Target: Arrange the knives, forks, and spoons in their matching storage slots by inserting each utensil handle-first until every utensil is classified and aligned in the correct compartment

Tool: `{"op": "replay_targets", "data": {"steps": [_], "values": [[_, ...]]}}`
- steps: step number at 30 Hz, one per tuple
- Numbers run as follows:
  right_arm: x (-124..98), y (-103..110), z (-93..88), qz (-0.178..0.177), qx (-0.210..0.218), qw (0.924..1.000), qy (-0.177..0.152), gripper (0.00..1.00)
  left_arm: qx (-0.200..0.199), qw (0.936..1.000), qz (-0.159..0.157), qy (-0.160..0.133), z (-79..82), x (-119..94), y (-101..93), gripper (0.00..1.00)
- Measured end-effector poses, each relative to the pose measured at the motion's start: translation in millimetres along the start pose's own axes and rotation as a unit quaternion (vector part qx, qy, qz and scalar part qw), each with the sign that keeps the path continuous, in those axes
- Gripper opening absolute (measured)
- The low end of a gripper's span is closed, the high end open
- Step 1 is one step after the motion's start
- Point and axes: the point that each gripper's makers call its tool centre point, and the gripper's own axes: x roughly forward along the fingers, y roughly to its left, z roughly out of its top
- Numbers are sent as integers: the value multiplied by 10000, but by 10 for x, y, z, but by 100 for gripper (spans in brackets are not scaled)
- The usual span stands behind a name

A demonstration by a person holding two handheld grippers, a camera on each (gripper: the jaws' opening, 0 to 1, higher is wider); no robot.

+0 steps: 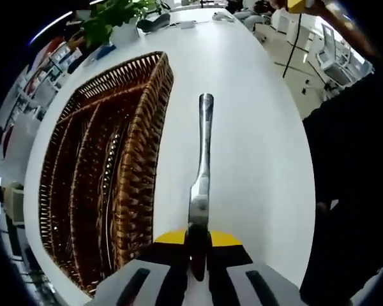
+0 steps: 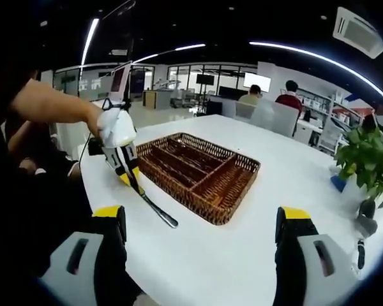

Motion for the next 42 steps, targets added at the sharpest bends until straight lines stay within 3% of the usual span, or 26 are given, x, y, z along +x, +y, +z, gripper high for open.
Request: {"op": "replay_targets", "data": {"steps": [8, 25, 30, 42], "values": [[44, 6, 17, 24, 4, 10000, 9, 100, 77, 10000, 49, -21, -28, -43, -4, 8], [432, 402, -193, 565, -236, 9979, 194, 98, 302, 9995, 116, 4, -3, -326, 24, 8], [518, 458, -303, 663, -435, 9963, 343, 95, 371, 9992, 130, 25, -11, -379, 22, 8], [828, 607, -352, 918, -790, 9921, 336, 85, 466, 9989, 95, 34, -44, -460, -24, 8]]}}
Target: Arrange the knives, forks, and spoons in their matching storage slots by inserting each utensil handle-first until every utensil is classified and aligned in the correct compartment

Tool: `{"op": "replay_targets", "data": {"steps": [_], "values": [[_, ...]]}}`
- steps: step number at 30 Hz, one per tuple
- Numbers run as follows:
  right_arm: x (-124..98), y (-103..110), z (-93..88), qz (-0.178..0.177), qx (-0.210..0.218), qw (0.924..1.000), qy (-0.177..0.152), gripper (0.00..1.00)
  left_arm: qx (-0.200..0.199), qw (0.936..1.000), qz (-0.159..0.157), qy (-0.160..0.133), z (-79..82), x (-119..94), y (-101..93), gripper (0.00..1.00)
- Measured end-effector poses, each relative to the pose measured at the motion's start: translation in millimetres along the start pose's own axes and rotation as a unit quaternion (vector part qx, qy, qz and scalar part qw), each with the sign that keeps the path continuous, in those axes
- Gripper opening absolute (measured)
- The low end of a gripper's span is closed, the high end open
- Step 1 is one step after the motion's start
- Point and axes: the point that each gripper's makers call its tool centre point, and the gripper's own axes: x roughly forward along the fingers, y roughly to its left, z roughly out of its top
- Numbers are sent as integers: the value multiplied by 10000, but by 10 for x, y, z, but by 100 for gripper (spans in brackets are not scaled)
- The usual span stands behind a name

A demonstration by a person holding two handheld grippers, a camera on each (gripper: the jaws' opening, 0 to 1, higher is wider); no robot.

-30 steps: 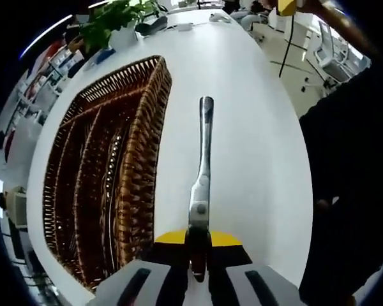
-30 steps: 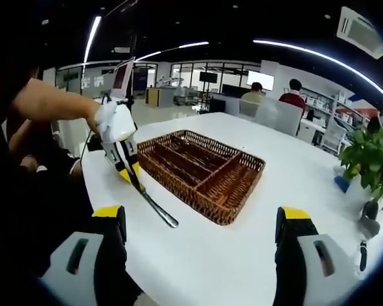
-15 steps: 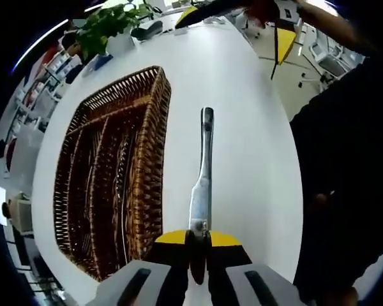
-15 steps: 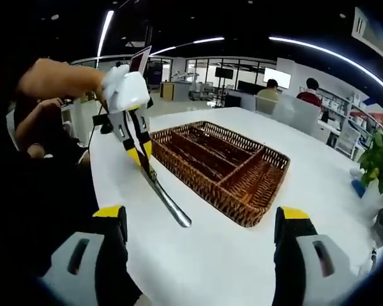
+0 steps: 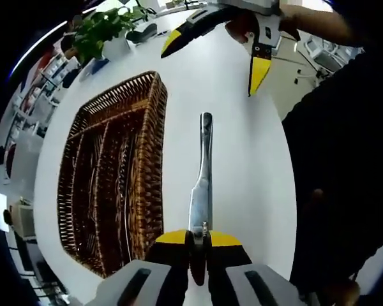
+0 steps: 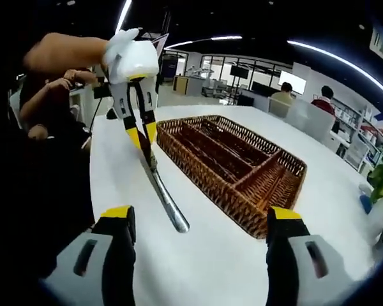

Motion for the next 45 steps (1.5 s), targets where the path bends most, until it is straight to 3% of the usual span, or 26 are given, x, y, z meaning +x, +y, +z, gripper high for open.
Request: {"op": "replay_targets", "data": {"steps": [7, 13, 16, 19, 21, 25, 31, 32, 33, 37, 42, 45], "values": [[132, 108, -143, 260, -182, 9994, 169, 75, 8, 10000, 28, -22, -20, -9, -12, 8], [197, 138, -216, 307, -170, 9990, 260, 74, 2, 10000, 13, -47, -19, -16, -35, 8], [243, 194, -199, 370, -324, 9985, 242, 70, -10, 10000, -4, -50, -22, -21, -45, 8], [352, 223, -125, 385, -523, 9979, -50, 65, 8, 10000, -11, -34, -31, -17, -49, 8], [449, 279, -146, 536, -362, 9979, -1, 63, 26, 10000, 2, -22, -32, -13, -43, 8], [587, 354, -167, 681, -528, 9963, 62, 57, 49, 10000, 4, -40, -24, -21, -47, 8], [626, 365, -258, 744, -633, 9948, 304, 49, -33, 9999, -109, -65, -34, -41, -75, 8], [645, 382, -202, 779, -766, 9939, 167, 48, -37, 9999, -134, -51, -55, -38, -77, 8], [625, 389, -234, 785, -723, 9939, 270, 46, -34, 9999, -140, -45, -65, -38, -78, 8], [639, 532, -225, 1066, -799, 9909, 199, 30, -23, 9999, -132, -73, -60, -53, -75, 8], [667, 605, -205, 1214, -847, 9888, 165, 18, 62, 9999, -93, -94, -50, -53, -76, 8], [674, 648, -203, 1334, -1150, 9843, 140, 12, 99, 9998, -120, -84, -60, -47, -102, 8]]}}
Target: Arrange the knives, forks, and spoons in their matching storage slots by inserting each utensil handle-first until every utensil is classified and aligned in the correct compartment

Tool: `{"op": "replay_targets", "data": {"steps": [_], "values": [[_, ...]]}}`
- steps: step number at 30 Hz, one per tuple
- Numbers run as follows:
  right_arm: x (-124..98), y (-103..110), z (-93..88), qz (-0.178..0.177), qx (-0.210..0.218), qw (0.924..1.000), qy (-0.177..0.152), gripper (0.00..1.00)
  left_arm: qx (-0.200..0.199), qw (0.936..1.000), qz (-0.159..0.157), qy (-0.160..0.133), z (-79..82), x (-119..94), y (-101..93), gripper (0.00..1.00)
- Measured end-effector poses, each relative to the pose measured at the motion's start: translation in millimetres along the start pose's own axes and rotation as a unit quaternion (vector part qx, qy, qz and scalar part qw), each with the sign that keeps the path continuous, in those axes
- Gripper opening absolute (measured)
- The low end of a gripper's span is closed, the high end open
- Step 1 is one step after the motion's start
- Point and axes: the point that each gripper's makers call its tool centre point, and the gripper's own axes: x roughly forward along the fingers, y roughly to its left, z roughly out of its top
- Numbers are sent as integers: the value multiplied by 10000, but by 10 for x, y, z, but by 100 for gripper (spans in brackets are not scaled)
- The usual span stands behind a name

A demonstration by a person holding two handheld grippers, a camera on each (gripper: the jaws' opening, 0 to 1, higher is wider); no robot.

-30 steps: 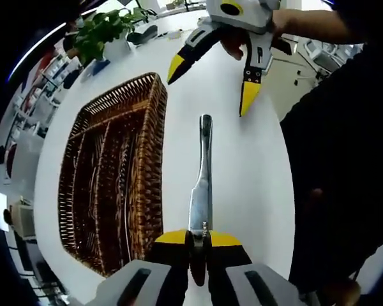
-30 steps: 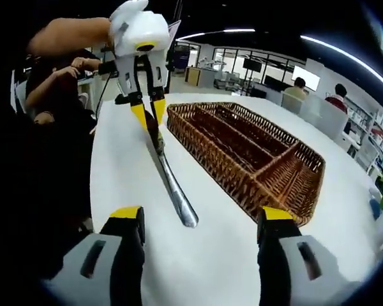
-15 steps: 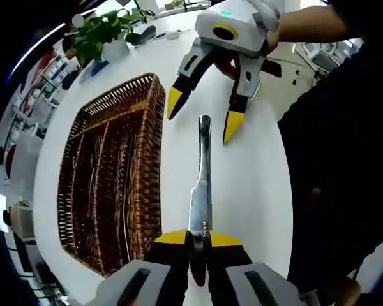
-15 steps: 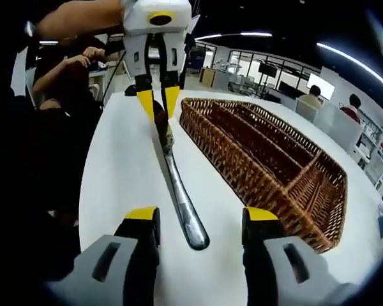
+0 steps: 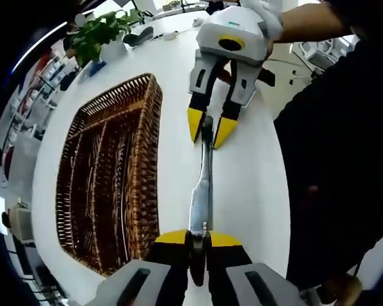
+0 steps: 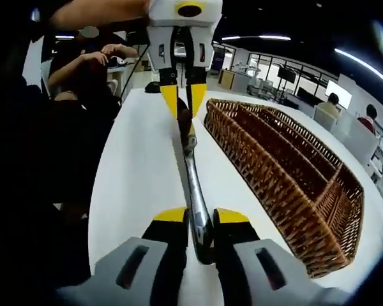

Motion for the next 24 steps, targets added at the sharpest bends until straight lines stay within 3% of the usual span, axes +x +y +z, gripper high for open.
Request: {"op": "replay_targets", "data": {"steps": [4, 9, 12, 18, 24], "values": [[9, 5, 14, 35, -350, 9993, 88, 11, -65, 10000, -30, -46, -27, 28, -8, 8], [22, 18, 16, 0, -497, 9986, 152, 9, -49, 10000, -14, -41, -38, 55, -15, 9], [23, 56, 25, 159, -711, 9972, 159, 7, -51, 9999, -95, -41, -70, 103, -47, 9], [19, 58, 16, 291, -627, 9974, 198, 7, -292, 9992, -238, -153, -140, 293, -101, 9], [24, 103, 23, 426, -468, 9977, 244, 7, -317, 9991, -224, -194, -166, 349, -125, 10]]}}
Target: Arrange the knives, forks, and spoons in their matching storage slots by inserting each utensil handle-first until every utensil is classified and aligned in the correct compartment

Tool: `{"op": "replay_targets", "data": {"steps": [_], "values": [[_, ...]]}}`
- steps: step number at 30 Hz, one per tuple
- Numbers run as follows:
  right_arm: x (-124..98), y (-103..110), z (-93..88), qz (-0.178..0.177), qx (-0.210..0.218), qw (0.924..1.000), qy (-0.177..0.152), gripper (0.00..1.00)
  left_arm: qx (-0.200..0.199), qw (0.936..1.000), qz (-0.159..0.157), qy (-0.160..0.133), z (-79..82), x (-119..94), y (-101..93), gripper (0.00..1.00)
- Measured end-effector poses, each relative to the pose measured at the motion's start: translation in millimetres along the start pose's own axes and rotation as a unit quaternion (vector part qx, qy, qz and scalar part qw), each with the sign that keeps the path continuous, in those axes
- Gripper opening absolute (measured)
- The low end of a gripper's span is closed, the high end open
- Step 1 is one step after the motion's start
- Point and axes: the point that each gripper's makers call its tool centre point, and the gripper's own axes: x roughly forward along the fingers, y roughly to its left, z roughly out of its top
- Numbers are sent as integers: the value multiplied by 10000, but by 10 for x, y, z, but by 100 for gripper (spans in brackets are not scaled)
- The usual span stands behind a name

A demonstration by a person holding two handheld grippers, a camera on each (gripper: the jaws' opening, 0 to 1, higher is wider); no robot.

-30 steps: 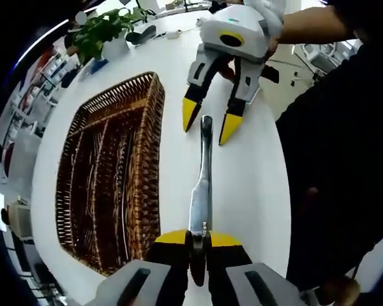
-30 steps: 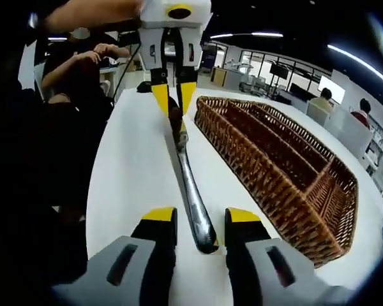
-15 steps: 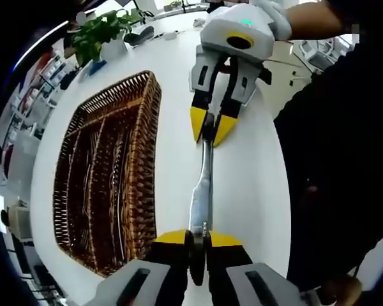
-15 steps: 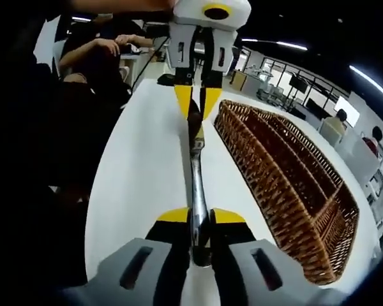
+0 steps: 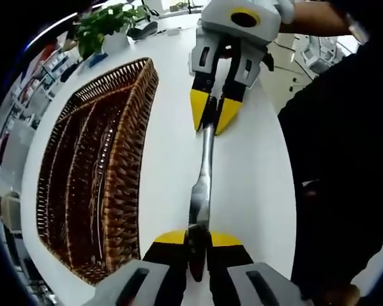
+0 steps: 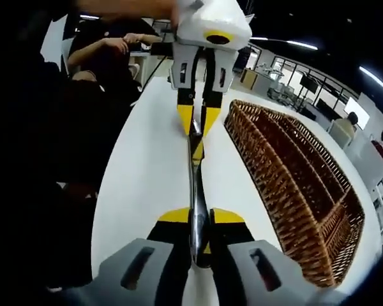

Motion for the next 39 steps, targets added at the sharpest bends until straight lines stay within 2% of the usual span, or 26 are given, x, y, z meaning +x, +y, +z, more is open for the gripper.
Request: {"op": "replay_targets", "data": {"steps": [6, 11, 12, 15, 18, 20, 22, 25, 27, 29, 31, 32, 39], "values": [[9, 82, 11, 248, 486, 9985, 63, 7, 73, 9999, 14, -83, -16, 51, -35, 10], [5, 71, -21, 460, 1021, 9937, 24, 6, 151, 9998, 58, -147, -5, 50, -16, 10], [2, 58, -28, 464, 970, 9942, 19, 6, 161, 9997, 62, -146, -4, 50, -15, 10], [-16, 54, -27, 561, 1227, 9909, -45, 5, 380, 9990, 127, -196, 26, 53, -27, 12], [-41, 30, -22, 561, 1273, 9902, -96, 4, 526, 9979, 183, -321, 109, 77, -51, 12], [-59, 21, 1, 571, 1229, 9907, -144, 0, 686, 9962, 365, -384, 144, 93, 20, 11], [-52, 59, -13, 571, 1176, 9914, -105, 1, 743, 9955, 541, -244, 101, 111, 82, 2], [-49, -45, -35, 215, 553, 9982, -59, 2, 593, 9968, 376, -383, 120, 102, 66, 0], [-49, -14, -42, 249, 614, 9977, -107, 2, 574, 9968, 352, -436, 120, 98, 68, 0], [-47, -13, -42, 222, 469, 9985, -160, 3, 585, 9967, 324, -459, 124, 89, 41, 0], [-28, -10, -78, 152, 243, 9996, -32, 3, 600, 9963, 333, -517, 137, 60, 33, 0], [-46, -5, -53, 141, 173, 9997, -85, 2, 607, 9962, 351, -524, 136, 46, 40, 0], [-19, -27, -40, 173, 85, 9998, 12, 2, 797, 9937, 479, -619, 177, -58, 39, 0]]}}
